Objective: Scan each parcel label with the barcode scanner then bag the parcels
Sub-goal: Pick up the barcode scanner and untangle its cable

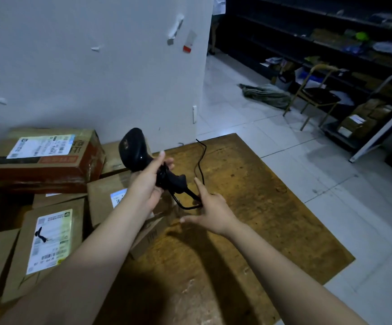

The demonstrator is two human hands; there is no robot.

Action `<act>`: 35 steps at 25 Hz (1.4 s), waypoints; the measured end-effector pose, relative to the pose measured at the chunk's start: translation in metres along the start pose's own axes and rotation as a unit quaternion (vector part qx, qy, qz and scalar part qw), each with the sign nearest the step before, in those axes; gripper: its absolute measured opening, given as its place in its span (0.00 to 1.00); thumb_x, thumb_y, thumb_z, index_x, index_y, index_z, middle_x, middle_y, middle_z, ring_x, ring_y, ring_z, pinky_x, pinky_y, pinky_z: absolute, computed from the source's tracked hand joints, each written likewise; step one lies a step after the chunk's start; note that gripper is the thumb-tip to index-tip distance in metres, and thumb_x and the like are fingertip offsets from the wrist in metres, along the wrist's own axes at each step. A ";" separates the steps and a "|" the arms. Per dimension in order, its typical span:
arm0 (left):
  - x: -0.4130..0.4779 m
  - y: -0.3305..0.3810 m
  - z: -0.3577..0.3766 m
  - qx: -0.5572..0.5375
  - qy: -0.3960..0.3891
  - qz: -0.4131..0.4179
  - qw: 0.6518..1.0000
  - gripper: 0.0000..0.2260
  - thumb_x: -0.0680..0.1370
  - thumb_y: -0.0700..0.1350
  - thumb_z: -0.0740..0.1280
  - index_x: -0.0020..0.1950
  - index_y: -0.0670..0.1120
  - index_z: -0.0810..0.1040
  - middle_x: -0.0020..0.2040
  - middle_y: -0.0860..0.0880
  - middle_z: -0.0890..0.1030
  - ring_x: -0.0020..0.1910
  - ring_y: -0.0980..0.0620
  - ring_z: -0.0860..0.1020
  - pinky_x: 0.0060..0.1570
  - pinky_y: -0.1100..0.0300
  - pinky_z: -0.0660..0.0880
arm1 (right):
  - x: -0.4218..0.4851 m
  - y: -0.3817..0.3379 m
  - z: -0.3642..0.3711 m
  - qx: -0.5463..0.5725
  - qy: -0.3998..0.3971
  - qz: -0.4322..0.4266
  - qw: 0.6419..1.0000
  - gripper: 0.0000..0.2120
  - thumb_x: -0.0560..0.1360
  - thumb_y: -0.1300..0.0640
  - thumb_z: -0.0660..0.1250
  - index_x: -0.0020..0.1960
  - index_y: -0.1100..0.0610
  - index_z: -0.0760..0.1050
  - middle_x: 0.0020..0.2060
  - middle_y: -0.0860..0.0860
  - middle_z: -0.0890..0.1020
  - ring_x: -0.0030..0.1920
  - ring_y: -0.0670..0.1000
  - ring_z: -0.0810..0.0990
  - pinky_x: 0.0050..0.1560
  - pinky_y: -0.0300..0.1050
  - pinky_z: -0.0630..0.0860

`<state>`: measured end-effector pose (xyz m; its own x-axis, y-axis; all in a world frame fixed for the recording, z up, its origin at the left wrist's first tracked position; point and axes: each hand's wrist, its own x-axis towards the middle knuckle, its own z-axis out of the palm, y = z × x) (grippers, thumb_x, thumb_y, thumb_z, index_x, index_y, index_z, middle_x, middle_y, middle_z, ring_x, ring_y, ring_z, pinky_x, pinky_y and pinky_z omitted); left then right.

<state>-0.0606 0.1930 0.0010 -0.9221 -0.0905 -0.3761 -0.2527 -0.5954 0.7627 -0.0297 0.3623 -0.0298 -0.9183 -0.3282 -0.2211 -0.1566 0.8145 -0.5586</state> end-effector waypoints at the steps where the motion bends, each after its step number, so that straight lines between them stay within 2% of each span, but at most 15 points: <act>1: -0.001 0.002 -0.001 -0.034 0.018 0.006 0.999 0.28 0.65 0.51 0.73 0.62 0.41 0.75 0.48 0.47 0.83 0.48 0.53 0.83 0.53 0.55 0.78 | 0.000 0.002 0.000 -0.036 0.002 -0.012 0.999 0.46 0.69 0.39 0.69 0.77 0.51 0.49 0.65 0.55 0.77 0.67 0.57 0.71 0.71 0.55 0.64; 3: -0.001 0.006 -0.004 -0.087 0.046 0.022 0.995 0.22 0.70 0.50 0.72 0.60 0.44 0.73 0.45 0.47 0.82 0.47 0.51 0.82 0.54 0.55 0.78 | -0.001 0.002 -0.002 -0.073 0.023 -0.043 0.996 0.35 0.73 0.41 0.67 0.74 0.53 0.60 0.60 0.54 0.79 0.62 0.57 0.76 0.64 0.54 0.73; 5: -0.001 0.013 -0.005 -0.132 0.054 0.038 0.989 0.17 0.74 0.49 0.70 0.60 0.45 0.72 0.46 0.46 0.79 0.47 0.50 0.80 0.56 0.54 0.78 | -0.001 0.002 -0.006 -0.102 0.049 -0.069 0.991 0.31 0.74 0.42 0.66 0.72 0.54 0.64 0.62 0.54 0.78 0.62 0.55 0.76 0.62 0.52 0.74; 9: -0.003 0.025 -0.002 -0.147 0.062 0.076 0.984 0.05 0.79 0.43 0.64 0.51 0.43 0.71 0.48 0.43 0.76 0.53 0.45 0.77 0.58 0.49 0.76 | -0.003 0.006 -0.011 -0.084 0.117 -0.046 0.989 0.35 0.75 0.46 0.66 0.76 0.53 0.56 0.74 0.54 0.60 0.74 0.54 0.61 0.70 0.52 0.68; 11: -0.006 0.029 -0.002 -0.140 0.065 0.087 0.984 0.05 0.80 0.43 0.63 0.49 0.42 0.70 0.49 0.42 0.77 0.53 0.44 0.78 0.60 0.46 0.74 | -0.004 0.009 -0.012 -0.053 0.142 -0.022 0.988 0.35 0.75 0.48 0.67 0.76 0.53 0.54 0.75 0.53 0.57 0.71 0.55 0.65 0.68 0.52 0.70; 14: -0.008 0.037 -0.006 -0.148 0.065 0.087 0.983 0.07 0.79 0.45 0.64 0.52 0.42 0.70 0.57 0.40 0.78 0.60 0.42 0.78 0.61 0.42 0.74 | -0.001 0.019 -0.012 -0.006 0.175 -0.003 0.985 0.28 0.74 0.49 0.69 0.69 0.55 0.62 0.65 0.52 0.68 0.58 0.52 0.77 0.58 0.45 0.76; 18: -0.009 0.046 -0.008 -0.172 0.073 0.100 0.977 0.08 0.80 0.46 0.63 0.51 0.42 0.71 0.57 0.40 0.77 0.61 0.41 0.77 0.60 0.39 0.73 | 0.006 0.020 -0.025 -0.023 0.108 -0.019 0.994 0.10 0.74 0.49 0.69 0.43 0.50 0.67 0.38 0.45 0.76 0.40 0.48 0.77 0.41 0.44 0.76; 21: -0.011 0.043 -0.009 -0.151 0.074 0.107 0.980 0.10 0.79 0.45 0.64 0.54 0.40 0.69 0.58 0.39 0.77 0.59 0.40 0.77 0.59 0.38 0.74 | 0.009 0.008 -0.034 0.003 0.077 -0.049 0.996 0.11 0.72 0.49 0.70 0.35 0.49 0.71 0.33 0.45 0.77 0.36 0.47 0.76 0.43 0.49 0.78; 23: -0.014 0.039 -0.008 -0.142 0.075 0.099 0.982 0.15 0.78 0.45 0.65 0.58 0.38 0.68 0.61 0.36 0.76 0.60 0.38 0.77 0.59 0.37 0.74 | 0.009 -0.007 -0.034 0.056 0.020 -0.087 0.994 0.04 0.71 0.54 0.71 0.45 0.49 0.77 0.35 0.45 0.79 0.39 0.47 0.78 0.46 0.51 0.80; 25: -0.017 0.032 -0.002 -0.143 0.071 0.087 0.983 0.17 0.77 0.45 0.66 0.61 0.38 0.67 0.63 0.36 0.75 0.61 0.38 0.76 0.60 0.36 0.72 | 0.008 -0.028 -0.031 0.101 -0.044 -0.118 0.987 0.18 0.70 0.56 0.69 0.60 0.51 0.75 0.38 0.48 0.81 0.41 0.51 0.81 0.47 0.51 0.81; 26: -0.018 0.028 0.002 -0.152 0.069 0.083 0.983 0.17 0.77 0.46 0.66 0.60 0.38 0.67 0.63 0.36 0.74 0.62 0.38 0.76 0.61 0.36 0.72 | 0.009 -0.036 -0.026 0.128 -0.066 -0.118 0.983 0.19 0.70 0.54 0.68 0.61 0.53 0.73 0.39 0.50 0.81 0.43 0.52 0.82 0.48 0.52 0.81; 28: -0.019 0.024 0.009 -0.179 0.070 0.077 0.978 0.13 0.78 0.46 0.65 0.56 0.39 0.68 0.62 0.36 0.74 0.63 0.37 0.75 0.60 0.36 0.72 | 0.013 -0.048 -0.020 0.196 -0.074 -0.107 0.972 0.11 0.73 0.53 0.68 0.54 0.55 0.74 0.40 0.53 0.82 0.44 0.56 0.83 0.49 0.56 0.80; 30: -0.021 0.024 0.013 -0.222 0.080 0.069 0.969 0.15 0.79 0.47 0.64 0.58 0.40 0.67 0.64 0.37 0.73 0.65 0.37 0.73 0.61 0.36 0.71 | 0.017 -0.047 -0.016 0.245 -0.069 -0.087 0.963 0.02 0.76 0.56 0.66 0.46 0.51 0.73 0.37 0.53 0.80 0.43 0.59 0.84 0.49 0.57 0.79; 33: -0.022 0.029 0.012 -0.263 0.084 0.053 0.960 0.19 0.78 0.49 0.65 0.63 0.41 0.65 0.66 0.37 0.72 0.66 0.37 0.72 0.61 0.35 0.70 | 0.016 -0.032 -0.002 0.302 -0.003 -0.074 0.950 0.06 0.76 0.62 0.66 0.50 0.54 0.75 0.38 0.53 0.82 0.41 0.47 0.84 0.45 0.42 0.79; 35: -0.021 0.032 0.011 -0.291 0.081 0.043 0.952 0.17 0.77 0.50 0.66 0.59 0.41 0.67 0.65 0.37 0.73 0.65 0.37 0.73 0.58 0.36 0.73 | 0.010 -0.025 0.010 0.300 0.160 -0.054 0.939 0.09 0.75 0.62 0.68 0.55 0.57 0.74 0.41 0.49 0.82 0.41 0.41 0.81 0.43 0.34 0.77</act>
<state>-0.0520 0.1850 0.0389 -0.8631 -0.2525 -0.4374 0.0700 -0.9175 0.3916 -0.0317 0.3336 -0.0263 -0.9863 -0.1535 0.0605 -0.1099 0.3374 -0.9349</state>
